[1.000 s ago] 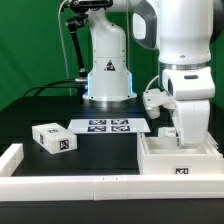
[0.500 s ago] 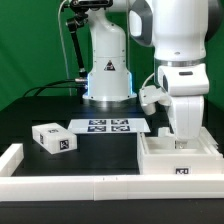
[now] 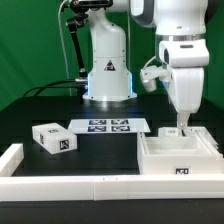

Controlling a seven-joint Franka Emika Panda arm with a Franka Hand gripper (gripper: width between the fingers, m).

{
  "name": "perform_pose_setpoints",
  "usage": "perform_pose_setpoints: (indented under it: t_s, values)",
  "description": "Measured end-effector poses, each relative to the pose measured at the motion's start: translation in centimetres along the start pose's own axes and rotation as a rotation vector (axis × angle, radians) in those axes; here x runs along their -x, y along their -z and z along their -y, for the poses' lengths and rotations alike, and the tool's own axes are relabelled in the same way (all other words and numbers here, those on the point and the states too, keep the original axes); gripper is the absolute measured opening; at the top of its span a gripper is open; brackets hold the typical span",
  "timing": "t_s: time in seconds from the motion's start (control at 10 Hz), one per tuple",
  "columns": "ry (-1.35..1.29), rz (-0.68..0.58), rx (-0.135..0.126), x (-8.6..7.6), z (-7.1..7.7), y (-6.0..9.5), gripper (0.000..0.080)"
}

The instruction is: Assemble cabinet

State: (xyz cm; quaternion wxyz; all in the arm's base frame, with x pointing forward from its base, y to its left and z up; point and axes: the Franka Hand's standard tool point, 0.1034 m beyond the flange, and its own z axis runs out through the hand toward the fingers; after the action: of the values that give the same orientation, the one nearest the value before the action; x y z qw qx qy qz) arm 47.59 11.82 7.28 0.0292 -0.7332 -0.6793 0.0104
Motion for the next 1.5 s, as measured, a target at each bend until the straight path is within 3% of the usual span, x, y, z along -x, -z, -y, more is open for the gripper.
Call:
perform_pose_setpoints:
  t_s: [0.1, 0.3, 0.7, 0.9, 1.1, 1.5]
  values:
    - [-0.013, -0.006, 0.004, -0.8, 1.3, -0.2, 0.0797]
    - [-0.034, -0.015, -0.015, -2.2, 3.7, -1.7, 0.0797]
    - [-0.044, -0.021, -0.022, -2.4, 3.9, -2.3, 0.0797]
    - [-0.05, -0.038, -0.005, -2.7, 4.0, -3.0, 0.0797]
    - [-0.038, -0.058, 0.003, -3.8, 5.1, -3.7, 0.0797]
    - [-0.035, -0.092, 0.008, -5.5, 5.9, -5.3, 0.0797]
